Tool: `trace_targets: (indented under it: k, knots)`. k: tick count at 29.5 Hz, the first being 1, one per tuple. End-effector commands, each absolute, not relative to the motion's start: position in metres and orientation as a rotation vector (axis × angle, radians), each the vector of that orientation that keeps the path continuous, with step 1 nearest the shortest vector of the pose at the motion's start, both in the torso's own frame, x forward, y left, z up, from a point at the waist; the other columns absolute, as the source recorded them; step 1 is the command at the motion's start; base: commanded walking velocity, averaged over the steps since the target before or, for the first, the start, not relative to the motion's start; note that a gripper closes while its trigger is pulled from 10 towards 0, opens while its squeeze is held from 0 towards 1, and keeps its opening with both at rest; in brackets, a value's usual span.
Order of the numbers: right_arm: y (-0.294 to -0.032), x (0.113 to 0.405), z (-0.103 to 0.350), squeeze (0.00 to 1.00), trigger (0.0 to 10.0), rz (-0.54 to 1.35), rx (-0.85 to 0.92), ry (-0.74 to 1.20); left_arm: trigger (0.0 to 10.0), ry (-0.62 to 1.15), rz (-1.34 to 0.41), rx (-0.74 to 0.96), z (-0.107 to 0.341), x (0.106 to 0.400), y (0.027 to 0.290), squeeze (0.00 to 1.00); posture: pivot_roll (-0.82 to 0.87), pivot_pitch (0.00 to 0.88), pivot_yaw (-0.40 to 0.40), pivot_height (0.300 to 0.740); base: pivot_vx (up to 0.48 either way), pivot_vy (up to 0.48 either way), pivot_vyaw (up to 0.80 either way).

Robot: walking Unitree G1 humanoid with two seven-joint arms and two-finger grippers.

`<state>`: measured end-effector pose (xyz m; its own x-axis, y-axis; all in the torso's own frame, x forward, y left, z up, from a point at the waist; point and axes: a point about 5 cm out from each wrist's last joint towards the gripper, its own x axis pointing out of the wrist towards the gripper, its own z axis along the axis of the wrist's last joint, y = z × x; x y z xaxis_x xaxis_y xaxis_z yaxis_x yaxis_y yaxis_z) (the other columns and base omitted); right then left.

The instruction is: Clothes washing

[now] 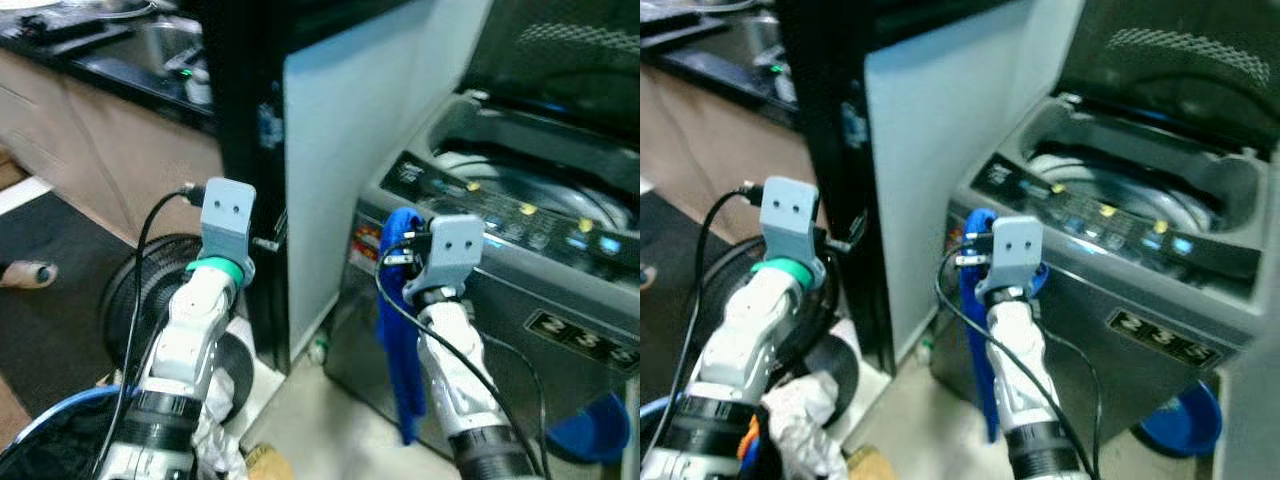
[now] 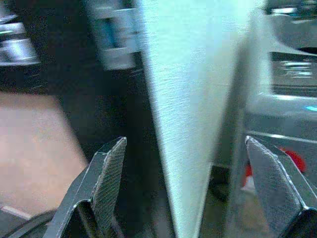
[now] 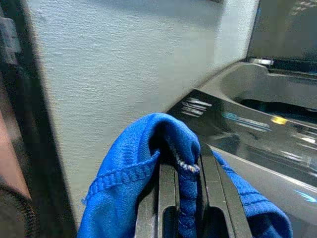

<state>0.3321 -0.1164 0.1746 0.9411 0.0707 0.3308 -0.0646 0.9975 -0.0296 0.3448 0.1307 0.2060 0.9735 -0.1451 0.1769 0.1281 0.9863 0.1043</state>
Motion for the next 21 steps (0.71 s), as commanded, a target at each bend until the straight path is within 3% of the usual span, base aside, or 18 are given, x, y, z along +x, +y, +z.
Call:
trace_targets:
  k: [1, 21]
  knots:
    - [-0.116, 0.334, 0.194, 0.00, 10.0, 0.066, -0.005, -0.406, 10.0, -0.227, -0.153, 0.077, 0.221, 0.345, 0.130, 0.00, 0.07, 0.000, 0.065, 0.740, 0.000, 0.000, -0.80]
    - [-0.112, 0.334, 0.209, 0.00, 10.0, 0.074, 0.016, -0.450, 10.0, -0.302, -0.176, 0.066, 0.247, 0.346, 0.127, 0.00, 0.08, 0.000, 0.071, 0.740, 0.000, 0.000, -0.80]
